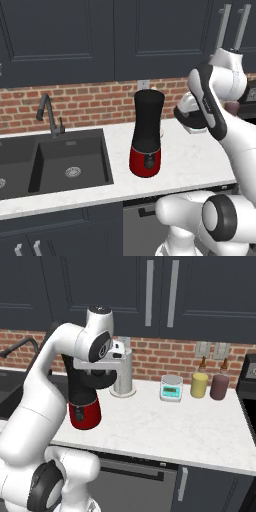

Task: Close the lid blender by securely placing the lid on top.

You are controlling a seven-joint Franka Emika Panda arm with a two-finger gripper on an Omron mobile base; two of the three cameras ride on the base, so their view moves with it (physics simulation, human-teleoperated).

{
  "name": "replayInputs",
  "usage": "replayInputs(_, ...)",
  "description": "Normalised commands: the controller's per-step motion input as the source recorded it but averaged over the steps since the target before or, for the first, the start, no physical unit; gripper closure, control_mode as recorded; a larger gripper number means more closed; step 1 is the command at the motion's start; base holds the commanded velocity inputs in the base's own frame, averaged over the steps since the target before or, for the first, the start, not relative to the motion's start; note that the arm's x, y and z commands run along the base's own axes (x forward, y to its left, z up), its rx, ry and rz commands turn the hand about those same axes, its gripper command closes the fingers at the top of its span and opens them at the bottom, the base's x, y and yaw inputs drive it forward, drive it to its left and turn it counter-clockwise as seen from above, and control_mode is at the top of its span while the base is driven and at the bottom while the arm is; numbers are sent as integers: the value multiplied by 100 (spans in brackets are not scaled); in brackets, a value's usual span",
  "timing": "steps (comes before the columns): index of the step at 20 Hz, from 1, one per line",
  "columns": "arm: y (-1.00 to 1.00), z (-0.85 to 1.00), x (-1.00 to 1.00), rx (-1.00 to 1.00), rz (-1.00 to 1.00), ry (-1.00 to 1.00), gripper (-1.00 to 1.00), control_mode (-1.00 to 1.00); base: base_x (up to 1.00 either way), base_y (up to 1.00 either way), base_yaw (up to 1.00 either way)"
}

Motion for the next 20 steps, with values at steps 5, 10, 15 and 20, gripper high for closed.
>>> replayInputs(5, 7, 1, 0, 11, -1, 0, 100, -100, 0, 0, 0)
replayInputs(10, 32, 5, 0, 1, -2, -5, 100, -100, 0, 0, 0)
replayInputs(15, 41, 23, 0, 0, 0, -10, 100, -100, 0, 0, 0)
replayInputs(20, 22, 30, 0, 0, 0, -7, 100, -100, 0, 0, 0)
